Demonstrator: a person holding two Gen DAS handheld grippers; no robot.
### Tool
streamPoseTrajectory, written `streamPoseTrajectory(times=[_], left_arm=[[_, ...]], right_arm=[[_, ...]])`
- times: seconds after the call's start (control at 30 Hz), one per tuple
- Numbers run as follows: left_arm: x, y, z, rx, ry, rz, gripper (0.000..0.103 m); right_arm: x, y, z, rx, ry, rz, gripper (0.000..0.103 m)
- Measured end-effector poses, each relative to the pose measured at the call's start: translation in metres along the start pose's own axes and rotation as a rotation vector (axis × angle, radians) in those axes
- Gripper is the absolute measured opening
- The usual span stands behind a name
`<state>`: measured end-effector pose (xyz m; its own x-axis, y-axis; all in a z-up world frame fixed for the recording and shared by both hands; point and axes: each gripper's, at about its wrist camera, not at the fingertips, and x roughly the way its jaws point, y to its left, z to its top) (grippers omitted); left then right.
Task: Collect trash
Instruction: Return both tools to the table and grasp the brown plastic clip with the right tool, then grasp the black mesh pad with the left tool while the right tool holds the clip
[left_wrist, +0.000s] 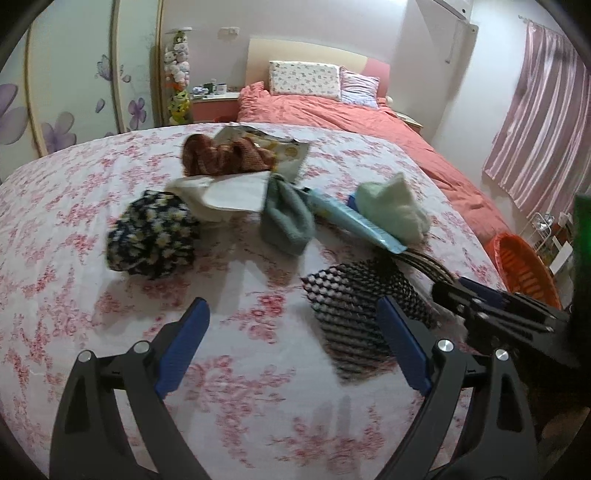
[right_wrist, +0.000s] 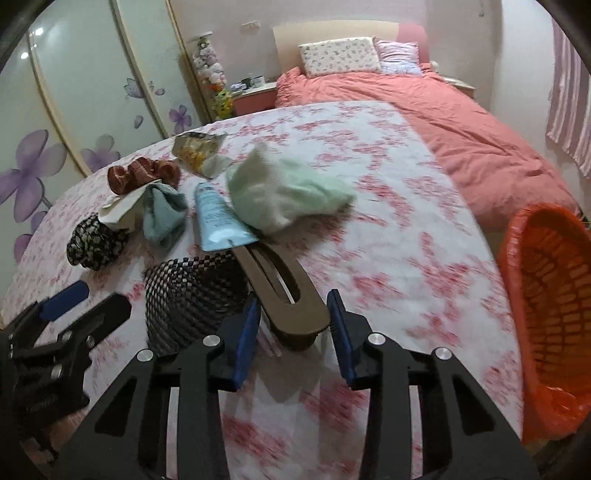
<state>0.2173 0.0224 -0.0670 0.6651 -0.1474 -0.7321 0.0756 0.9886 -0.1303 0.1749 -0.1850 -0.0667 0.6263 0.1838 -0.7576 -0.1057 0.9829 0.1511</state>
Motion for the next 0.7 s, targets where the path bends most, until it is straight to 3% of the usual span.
streamPoseTrajectory(times=[0.23, 0.4, 0.47, 0.7], left_arm=[[0.011, -0.023, -0.001, 0.04, 0.024, -0.017, 0.09], [0.02, -0.036, -0.002, 0.058, 0.046, -0.022, 0.09], [0.023, -0.039, -0.002, 0.06, 0.053, -0.025, 0.09], [0.042, -0.054, 0.0, 0.074, 0.097, -0.028, 0.09]], right_arm=[[-0.017, -0.042, -0.009, 0.071, -0.035, -0.15, 0.036], [-0.007, -0.057, -0.006, 0.147, 0.002, -0.063, 0.037], [-0.003, -0.055, -0.004, 0.147, 0.006, -0.057, 0.045], [0.006, -0.047, 0.002, 0.131, 0.01, -0.059, 0.046]])
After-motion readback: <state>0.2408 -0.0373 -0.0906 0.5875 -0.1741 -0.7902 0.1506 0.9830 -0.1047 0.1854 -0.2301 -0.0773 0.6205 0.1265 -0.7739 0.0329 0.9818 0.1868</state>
